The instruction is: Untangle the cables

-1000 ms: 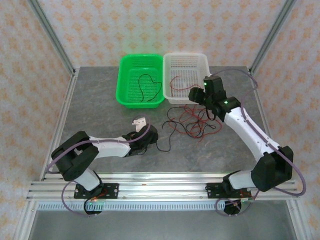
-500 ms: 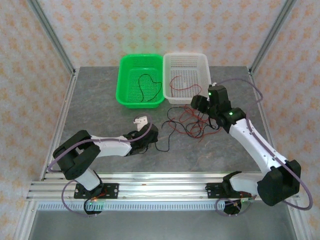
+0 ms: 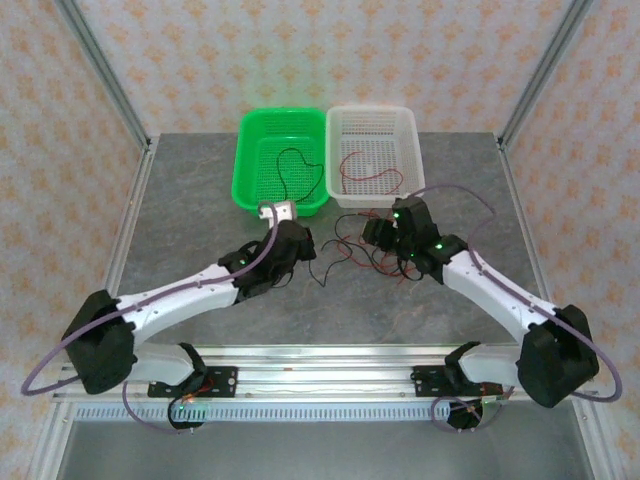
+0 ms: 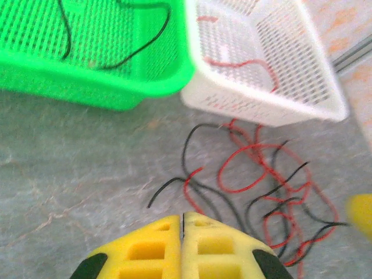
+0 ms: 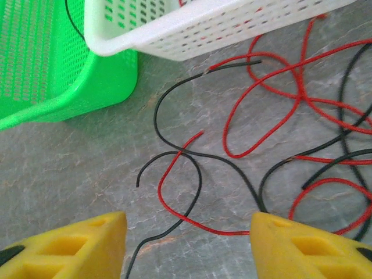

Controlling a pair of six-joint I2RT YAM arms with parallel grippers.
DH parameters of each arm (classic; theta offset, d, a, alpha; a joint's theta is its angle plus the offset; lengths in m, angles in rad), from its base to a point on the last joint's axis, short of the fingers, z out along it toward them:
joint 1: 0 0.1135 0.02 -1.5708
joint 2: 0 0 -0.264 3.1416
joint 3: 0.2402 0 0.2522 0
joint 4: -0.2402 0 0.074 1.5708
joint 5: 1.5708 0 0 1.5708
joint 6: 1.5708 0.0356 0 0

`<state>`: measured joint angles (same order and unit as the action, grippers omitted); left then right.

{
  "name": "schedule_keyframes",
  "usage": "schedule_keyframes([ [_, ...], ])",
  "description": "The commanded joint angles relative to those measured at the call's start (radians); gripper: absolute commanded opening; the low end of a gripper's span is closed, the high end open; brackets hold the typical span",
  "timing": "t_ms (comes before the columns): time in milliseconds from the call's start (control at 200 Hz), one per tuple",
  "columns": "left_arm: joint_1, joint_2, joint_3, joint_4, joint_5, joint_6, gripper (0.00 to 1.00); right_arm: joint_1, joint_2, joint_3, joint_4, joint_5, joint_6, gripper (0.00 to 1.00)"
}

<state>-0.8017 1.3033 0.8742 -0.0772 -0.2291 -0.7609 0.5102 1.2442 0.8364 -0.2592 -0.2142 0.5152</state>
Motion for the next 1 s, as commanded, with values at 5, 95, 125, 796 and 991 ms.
schedule_keyframes([
  [5,-0.024,-0.035,0.074,-0.161,-0.032,0.065,0.00,0.036,0.047,-0.015,0.098,-0.006,0.047,0.57],
  [95,-0.043,-0.044,0.126,-0.210,-0.045,0.081,0.00,0.063,0.095,-0.016,0.136,-0.010,0.058,0.56],
  [125,-0.049,-0.044,0.144,-0.227,-0.051,0.086,0.00,0.072,0.112,-0.013,0.145,-0.011,0.060,0.55],
  [796,-0.111,-0.056,0.411,-0.371,-0.151,0.169,0.00,0.168,0.377,-0.054,0.262,0.020,0.097,0.48],
  [991,-0.110,-0.082,0.471,-0.409,-0.196,0.214,0.00,0.168,0.423,-0.071,0.283,0.035,0.105,0.46],
])
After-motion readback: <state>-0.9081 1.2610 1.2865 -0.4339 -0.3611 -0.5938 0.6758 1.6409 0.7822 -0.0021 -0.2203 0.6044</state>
